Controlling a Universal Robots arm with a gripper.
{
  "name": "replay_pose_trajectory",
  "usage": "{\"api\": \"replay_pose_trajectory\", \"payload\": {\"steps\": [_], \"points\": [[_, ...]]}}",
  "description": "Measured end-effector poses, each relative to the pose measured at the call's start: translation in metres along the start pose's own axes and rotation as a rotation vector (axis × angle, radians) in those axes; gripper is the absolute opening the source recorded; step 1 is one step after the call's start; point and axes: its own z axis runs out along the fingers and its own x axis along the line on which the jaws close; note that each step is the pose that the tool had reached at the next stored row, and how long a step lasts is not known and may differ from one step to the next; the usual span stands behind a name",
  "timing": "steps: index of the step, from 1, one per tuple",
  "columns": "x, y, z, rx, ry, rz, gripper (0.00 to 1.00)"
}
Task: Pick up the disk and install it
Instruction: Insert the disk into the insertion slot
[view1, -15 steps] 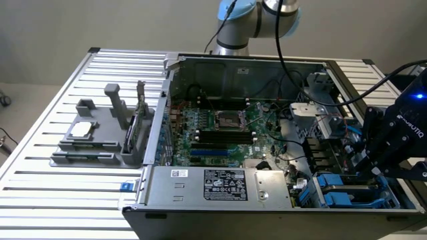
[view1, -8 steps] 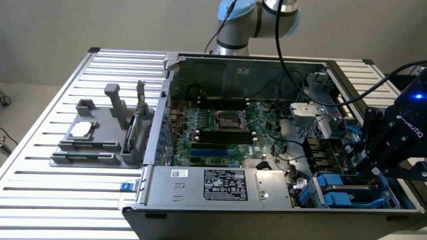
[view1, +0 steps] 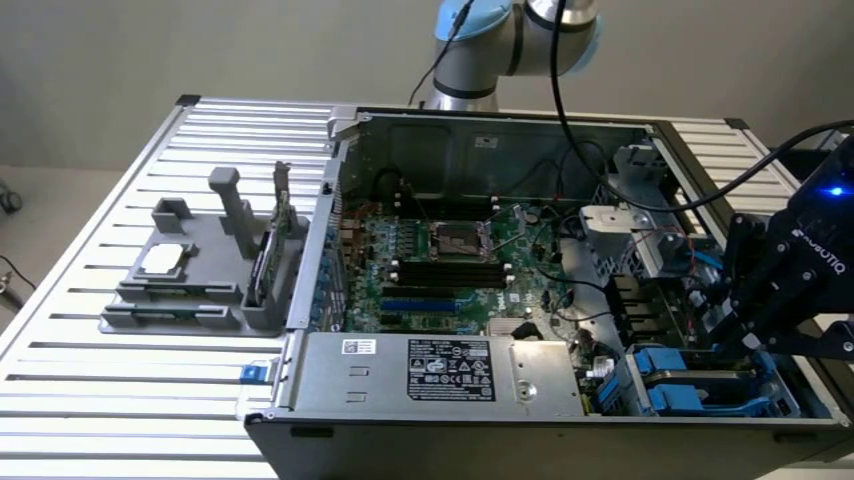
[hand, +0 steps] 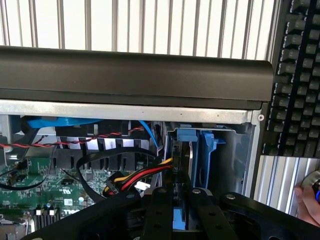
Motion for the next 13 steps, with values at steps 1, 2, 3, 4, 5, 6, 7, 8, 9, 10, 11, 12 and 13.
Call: {"api": "replay_pose_trajectory", "payload": {"steps": [1, 2, 3, 4, 5, 6, 7, 8, 9, 10, 11, 12, 13], "points": [[0.0000, 0.0000, 0.0001, 0.0005, -0.0001, 0.000, 0.17], [0.0000, 0.0001, 0.0002, 0.0009, -0.0002, 0.000, 0.17], [0.0000, 0.0001, 0.0004, 0.0014, -0.0004, 0.000, 0.17], [0.0001, 0.0001, 0.0005, 0.0017, -0.0007, 0.000, 0.17], [0.0001, 0.0001, 0.0007, 0.0020, -0.0009, 0.000, 0.17], [0.0001, 0.0002, 0.0008, 0.0024, -0.0015, 0.000, 0.17], [0.0001, 0.0002, 0.0010, 0.0029, -0.0019, 0.000, 0.17], [0.0001, 0.0002, 0.0011, 0.0034, -0.0024, 0.000, 0.17], [0.0001, 0.0002, 0.0012, 0.0040, -0.0029, 0.000, 0.17], [0.0001, 0.0002, 0.0013, 0.0045, -0.0033, 0.000, 0.17], [0.0001, 0.0002, 0.0014, 0.0051, -0.0037, 0.000, 0.17], [0.0001, 0.0003, 0.0015, 0.0057, -0.0039, 0.000, 0.17], [0.0001, 0.0003, 0.0016, 0.0061, -0.0040, 0.000, 0.17]]}}
